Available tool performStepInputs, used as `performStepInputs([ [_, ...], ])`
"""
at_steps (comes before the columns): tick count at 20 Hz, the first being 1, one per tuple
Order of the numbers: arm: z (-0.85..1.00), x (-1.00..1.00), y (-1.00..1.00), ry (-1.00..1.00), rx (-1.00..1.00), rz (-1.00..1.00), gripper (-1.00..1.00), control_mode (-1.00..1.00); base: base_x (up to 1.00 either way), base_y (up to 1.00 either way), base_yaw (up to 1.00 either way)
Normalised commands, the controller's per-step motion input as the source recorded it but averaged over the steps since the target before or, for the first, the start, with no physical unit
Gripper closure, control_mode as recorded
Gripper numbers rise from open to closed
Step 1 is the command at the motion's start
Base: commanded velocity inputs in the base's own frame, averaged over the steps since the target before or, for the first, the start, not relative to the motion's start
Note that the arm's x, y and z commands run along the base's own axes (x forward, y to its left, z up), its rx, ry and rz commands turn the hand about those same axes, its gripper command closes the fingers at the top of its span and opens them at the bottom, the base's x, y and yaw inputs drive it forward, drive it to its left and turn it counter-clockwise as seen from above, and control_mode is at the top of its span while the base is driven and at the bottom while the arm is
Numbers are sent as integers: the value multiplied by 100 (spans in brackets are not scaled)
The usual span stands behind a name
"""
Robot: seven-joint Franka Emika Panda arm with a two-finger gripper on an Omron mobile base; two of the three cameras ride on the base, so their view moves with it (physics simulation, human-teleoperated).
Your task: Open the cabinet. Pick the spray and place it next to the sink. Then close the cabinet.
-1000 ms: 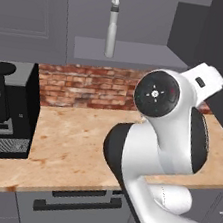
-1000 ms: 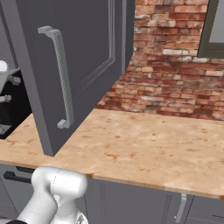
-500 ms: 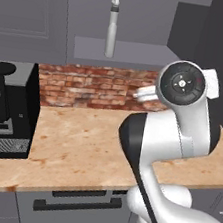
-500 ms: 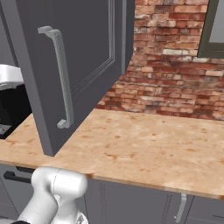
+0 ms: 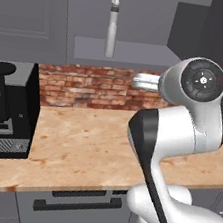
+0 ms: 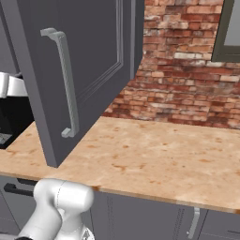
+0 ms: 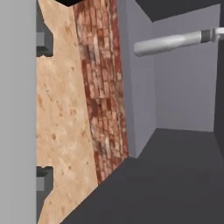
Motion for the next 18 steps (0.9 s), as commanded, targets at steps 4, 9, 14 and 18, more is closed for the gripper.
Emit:
performStepInputs([
  [4, 27, -2, 4, 3, 19, 11, -100, -100, 0, 0, 0],
  [9, 16, 0, 21, 20, 3, 19, -100, -100, 0, 0, 0],
  [14, -5, 11, 15, 28, 0, 17, -100, -100, 0, 0, 0],
  [18, -10, 32, 15, 22, 1, 16, -100, -100, 0, 0, 0],
])
